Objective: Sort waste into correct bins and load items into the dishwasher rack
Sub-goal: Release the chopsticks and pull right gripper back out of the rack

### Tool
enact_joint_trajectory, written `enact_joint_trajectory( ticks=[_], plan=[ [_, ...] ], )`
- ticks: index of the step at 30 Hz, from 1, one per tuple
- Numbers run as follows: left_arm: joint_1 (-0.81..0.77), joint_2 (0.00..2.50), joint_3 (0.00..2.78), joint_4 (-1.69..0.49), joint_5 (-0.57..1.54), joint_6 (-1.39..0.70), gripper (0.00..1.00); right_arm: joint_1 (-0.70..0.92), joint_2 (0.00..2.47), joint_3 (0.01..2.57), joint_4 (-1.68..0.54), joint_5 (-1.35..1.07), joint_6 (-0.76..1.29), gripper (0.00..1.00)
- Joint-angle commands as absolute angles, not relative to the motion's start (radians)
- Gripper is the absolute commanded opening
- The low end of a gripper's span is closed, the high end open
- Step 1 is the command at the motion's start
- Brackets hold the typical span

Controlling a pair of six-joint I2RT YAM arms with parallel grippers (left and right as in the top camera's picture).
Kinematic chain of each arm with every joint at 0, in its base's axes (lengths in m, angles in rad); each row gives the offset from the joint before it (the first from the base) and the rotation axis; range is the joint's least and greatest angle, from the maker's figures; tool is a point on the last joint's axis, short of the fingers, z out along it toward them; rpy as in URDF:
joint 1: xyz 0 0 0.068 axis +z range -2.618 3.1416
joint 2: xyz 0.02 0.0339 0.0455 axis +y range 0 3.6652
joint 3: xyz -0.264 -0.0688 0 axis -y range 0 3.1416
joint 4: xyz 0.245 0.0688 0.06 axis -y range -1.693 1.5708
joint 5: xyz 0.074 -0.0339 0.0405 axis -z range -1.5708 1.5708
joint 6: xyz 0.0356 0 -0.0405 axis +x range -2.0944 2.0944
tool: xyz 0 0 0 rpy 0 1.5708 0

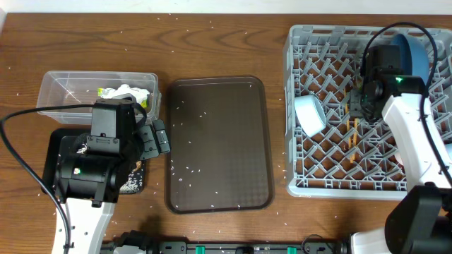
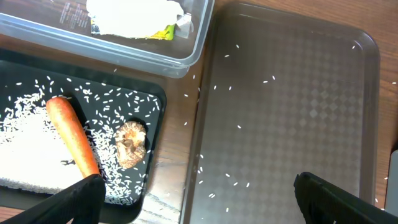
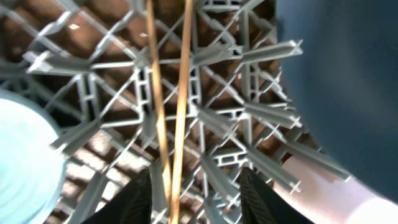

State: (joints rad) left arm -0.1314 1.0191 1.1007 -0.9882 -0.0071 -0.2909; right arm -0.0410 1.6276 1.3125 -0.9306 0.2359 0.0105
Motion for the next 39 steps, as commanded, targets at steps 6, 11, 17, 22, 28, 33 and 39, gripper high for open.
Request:
enact_joint_trajectory(
  ticks=[6, 11, 17, 22, 28, 33, 39],
  plan=[
    [-0.126, 1.018, 1.115, -0.991, -0.012, -0.285, 0.98, -0.038, 1.33, 1.341, -0.99, -0.02, 0.036, 0.45],
    [-0.126, 1.018, 1.115, -0.991, -0.012, -0.285, 0.98, 0.025, 1.142, 1.341, -1.008, -0.395, 0.065, 0.51],
    [-0.126, 1.018, 1.115, -0.991, -0.012, -0.285, 0.98, 0.168, 0.998, 1.341, -1.003, -0.475, 0.231, 0.67],
    [-0.126, 1.018, 1.115, -0.991, -0.012, -0.285, 0.98, 0.247, 0.949, 1.341, -1.009, -0.472, 0.231, 0.99],
    [-0.126, 1.018, 1.115, -0.991, -0.012, -0.285, 0.98, 0.27, 0.933, 1.341, -1.079, -0.479, 0.231, 0.99],
    [-0.126, 1.018, 1.115, -0.991, -0.012, -0.285, 0.98, 0.269, 0.933, 1.341, -1.203, -0.436, 0.231, 0.99],
    [-0.126, 1.018, 1.115, -0.991, -0.012, -0.285, 0.98, 0.269, 0.928, 1.341, -1.198, -0.414, 0.179, 0.99]
  ],
)
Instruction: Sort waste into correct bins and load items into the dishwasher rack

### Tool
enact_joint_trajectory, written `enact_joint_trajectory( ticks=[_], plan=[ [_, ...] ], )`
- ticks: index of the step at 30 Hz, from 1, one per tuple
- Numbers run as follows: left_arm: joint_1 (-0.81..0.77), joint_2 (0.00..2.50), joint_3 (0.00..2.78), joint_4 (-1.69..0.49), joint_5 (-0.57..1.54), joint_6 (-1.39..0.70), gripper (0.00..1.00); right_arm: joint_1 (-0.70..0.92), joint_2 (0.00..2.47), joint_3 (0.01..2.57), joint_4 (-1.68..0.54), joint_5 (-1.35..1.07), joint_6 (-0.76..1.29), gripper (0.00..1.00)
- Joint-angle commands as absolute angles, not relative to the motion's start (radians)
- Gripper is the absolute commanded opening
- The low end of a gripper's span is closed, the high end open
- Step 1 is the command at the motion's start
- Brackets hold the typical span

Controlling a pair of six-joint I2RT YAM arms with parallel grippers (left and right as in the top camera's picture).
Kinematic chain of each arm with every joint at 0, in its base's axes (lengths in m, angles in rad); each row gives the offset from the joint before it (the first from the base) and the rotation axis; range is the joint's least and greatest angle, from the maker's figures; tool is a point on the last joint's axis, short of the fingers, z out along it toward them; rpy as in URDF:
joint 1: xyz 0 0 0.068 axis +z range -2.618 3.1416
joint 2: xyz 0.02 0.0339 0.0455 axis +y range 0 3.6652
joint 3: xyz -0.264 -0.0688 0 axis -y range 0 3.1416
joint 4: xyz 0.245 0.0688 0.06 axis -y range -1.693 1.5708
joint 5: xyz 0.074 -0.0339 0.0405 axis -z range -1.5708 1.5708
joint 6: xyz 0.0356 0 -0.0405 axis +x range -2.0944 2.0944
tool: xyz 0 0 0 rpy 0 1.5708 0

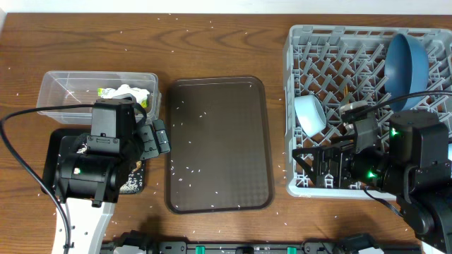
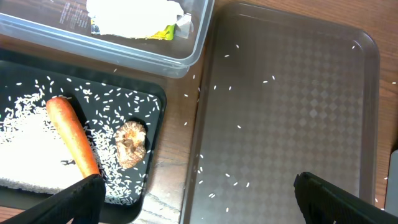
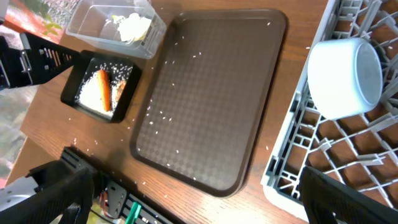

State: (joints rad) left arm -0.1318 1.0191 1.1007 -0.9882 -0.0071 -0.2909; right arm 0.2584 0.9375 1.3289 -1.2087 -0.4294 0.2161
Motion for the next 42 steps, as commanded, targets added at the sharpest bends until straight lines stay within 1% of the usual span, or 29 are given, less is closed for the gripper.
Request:
enact_joint_trajectory(
  ticks=[1, 9, 25, 33, 42],
  plan=[
    [-0.126, 1.018, 1.115, -0.991, -0.012, -0.285, 0.98, 0.269, 0.923, 1.341, -1.186, -0.414, 0.157, 0.99],
    [-0.126, 1.018, 1.115, -0.991, -0.012, -0.285, 0.98, 0.269, 0.875, 1.341, -1.039, -0.369, -0.062, 0.99],
    [-0.126, 1.018, 1.115, -0.991, -0.012, -0.285, 0.98, 0.268, 0.647, 1.341, -1.038, -0.071, -0.062, 0.99],
    [-0.126, 1.018, 1.115, -0.991, -0.012, -0.285, 0.98, 0.234, 0.592, 1.325, -1.037, -0.052, -0.097, 0.99],
    [-0.126, 1.018, 1.115, -0.991, -0.012, -0.285, 0.98, 0.168, 0.501, 1.192, -0.993, -0.057, -0.113, 0.99]
  ],
)
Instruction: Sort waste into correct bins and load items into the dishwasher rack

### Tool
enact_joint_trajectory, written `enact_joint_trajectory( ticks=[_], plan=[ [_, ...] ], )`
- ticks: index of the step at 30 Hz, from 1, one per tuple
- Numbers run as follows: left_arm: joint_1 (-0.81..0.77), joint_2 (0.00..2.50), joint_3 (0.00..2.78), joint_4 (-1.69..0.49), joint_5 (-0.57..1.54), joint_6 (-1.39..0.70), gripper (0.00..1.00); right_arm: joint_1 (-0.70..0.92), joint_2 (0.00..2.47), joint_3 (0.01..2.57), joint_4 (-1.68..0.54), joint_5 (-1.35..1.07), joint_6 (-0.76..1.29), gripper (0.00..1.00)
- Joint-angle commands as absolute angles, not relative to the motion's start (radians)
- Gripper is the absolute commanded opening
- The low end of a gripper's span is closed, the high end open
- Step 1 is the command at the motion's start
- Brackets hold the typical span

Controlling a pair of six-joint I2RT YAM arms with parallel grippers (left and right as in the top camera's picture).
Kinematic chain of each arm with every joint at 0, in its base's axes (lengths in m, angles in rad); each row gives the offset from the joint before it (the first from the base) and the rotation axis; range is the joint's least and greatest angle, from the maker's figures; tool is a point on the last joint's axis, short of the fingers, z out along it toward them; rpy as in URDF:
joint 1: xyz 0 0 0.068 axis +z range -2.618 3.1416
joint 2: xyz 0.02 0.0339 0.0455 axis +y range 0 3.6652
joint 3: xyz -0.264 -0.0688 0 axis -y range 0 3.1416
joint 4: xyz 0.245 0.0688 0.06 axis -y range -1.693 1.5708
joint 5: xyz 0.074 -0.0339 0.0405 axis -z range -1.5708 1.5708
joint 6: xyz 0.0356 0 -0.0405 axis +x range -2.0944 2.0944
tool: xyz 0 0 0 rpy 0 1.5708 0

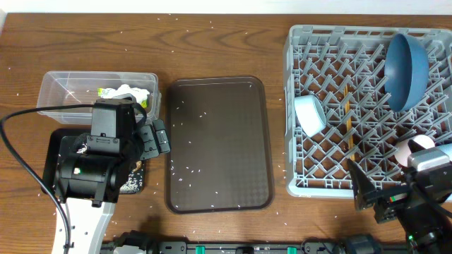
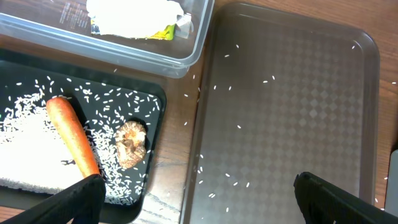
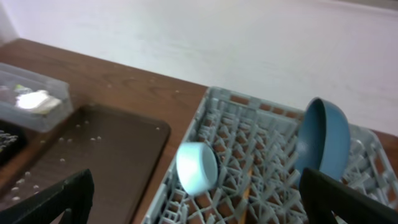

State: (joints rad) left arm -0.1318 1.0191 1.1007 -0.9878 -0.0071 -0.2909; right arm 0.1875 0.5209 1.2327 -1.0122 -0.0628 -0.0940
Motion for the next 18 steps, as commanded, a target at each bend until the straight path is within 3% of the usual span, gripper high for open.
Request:
enact_joint_trajectory(
  ticks=[1, 12, 18],
  plan=[
    [-0.126, 1.018, 1.115, -0.991, -0.012, -0.285, 0.98, 0.168, 0.492, 1.175, -0.982, -0.058, -0.112, 0.99],
    [-0.126, 1.018, 1.115, -0.991, -0.012, -0.285, 0.98, 0.128, 0.454, 1.131, -0.971, -0.048, -0.114, 0.99],
    [-0.126, 1.018, 1.115, -0.991, -0.012, -0.285, 0.98, 0.058, 0.336, 0.953, -0.864, -0.047, -0.115, 0.99]
  ],
)
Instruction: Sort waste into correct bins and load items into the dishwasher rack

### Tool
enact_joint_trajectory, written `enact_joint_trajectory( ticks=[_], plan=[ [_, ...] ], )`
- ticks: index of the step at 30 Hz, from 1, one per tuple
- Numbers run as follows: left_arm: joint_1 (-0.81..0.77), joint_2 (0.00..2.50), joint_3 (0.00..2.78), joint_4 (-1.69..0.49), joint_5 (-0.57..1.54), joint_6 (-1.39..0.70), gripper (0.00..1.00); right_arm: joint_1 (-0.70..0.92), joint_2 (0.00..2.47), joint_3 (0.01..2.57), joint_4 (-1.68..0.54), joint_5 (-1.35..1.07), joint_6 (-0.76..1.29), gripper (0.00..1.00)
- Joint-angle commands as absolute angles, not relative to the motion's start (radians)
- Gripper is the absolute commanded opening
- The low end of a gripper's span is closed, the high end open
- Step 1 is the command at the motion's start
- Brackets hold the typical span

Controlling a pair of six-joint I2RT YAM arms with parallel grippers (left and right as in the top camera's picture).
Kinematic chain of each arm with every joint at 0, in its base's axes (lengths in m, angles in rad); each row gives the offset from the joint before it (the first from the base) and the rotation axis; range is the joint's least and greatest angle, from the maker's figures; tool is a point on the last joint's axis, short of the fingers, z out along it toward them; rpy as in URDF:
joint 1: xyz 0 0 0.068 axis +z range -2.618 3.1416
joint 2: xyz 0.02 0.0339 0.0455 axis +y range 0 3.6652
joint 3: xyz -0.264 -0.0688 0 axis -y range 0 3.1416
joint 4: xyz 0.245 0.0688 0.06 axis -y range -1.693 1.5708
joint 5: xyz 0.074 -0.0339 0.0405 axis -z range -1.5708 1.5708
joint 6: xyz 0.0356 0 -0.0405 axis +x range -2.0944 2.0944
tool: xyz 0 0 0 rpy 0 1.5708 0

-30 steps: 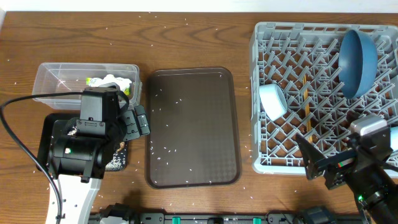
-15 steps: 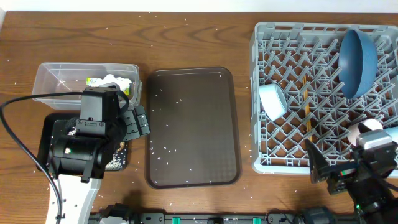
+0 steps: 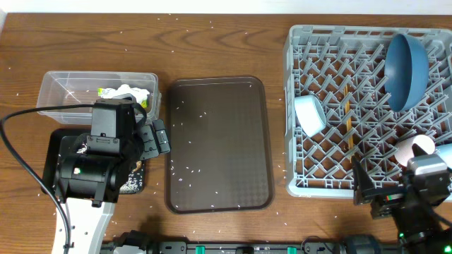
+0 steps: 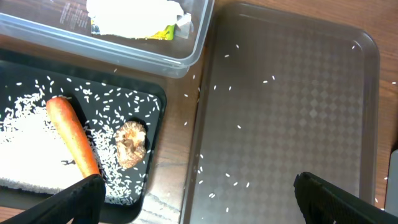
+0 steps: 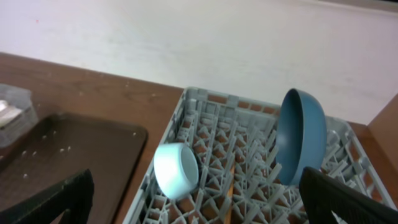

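The grey dishwasher rack (image 3: 291,106) at the right holds a blue bowl (image 3: 404,62) on edge, a white cup (image 3: 309,114) on its side and wooden chopsticks (image 3: 348,121) lying across the grid. In the right wrist view the bowl (image 5: 300,135) and cup (image 5: 176,169) show from the front. My right gripper (image 5: 199,205) is open, back at the table's front right corner. My left gripper (image 4: 196,202) hangs open over the gap between the black bin (image 4: 152,99) and the brown tray (image 4: 292,106). A carrot (image 4: 71,134) and a mushroom (image 4: 130,143) lie in rice in the black bin.
A clear bin (image 3: 60,88) with crumpled wrappers (image 4: 137,15) stands behind the black bin. Rice grains are scattered on the brown tray (image 3: 219,144) and the wooden table (image 3: 212,42). A pale round item (image 3: 409,149) sits at the rack's right front, partly behind my right arm.
My right arm has shifted slightly at the front right corner, so its view of the rack has turned a little. The left arm, the bins and the rack's contents are unchanged.
First my right gripper was down in the rack beside the blue bowl with the chopsticks between its fingers. Then it was over the rack's front edge, and the chopsticks lay in the rack. Later it stood open off the front right corner, where it remains. The left arm stayed still.
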State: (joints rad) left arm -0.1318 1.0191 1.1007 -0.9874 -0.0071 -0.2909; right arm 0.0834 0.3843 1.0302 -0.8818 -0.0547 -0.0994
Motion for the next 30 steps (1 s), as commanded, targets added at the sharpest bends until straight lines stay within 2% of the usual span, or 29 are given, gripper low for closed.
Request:
enact_joint_trajectory(
  ticks=[1, 10, 16, 24, 30],
  plan=[
    [-0.126, 1.018, 1.115, -0.991, -0.012, -0.285, 0.98, 0.052, 0.311, 0.914, -0.845, -0.041, -0.114, 0.99],
    [-0.126, 1.018, 1.115, -0.991, -0.012, -0.285, 0.98, -0.006, 0.126, 0.495, -0.47, -0.023, -0.095, 0.99],
    [-0.126, 1.018, 1.115, -0.991, -0.012, -0.285, 0.98, -0.007, 0.007, 0.317, -0.433, -0.061, -0.057, 0.99],
    [-0.126, 1.018, 1.115, -0.991, -0.012, -0.285, 0.98, -0.008, 0.006, 0.208, -0.402, -0.091, -0.057, 0.99],
    [-0.126, 1.018, 1.115, -0.991, -0.012, -0.285, 0.98, -0.008, 0.006, 0.088, -0.274, -0.091, -0.056, 0.99]
  ],
)
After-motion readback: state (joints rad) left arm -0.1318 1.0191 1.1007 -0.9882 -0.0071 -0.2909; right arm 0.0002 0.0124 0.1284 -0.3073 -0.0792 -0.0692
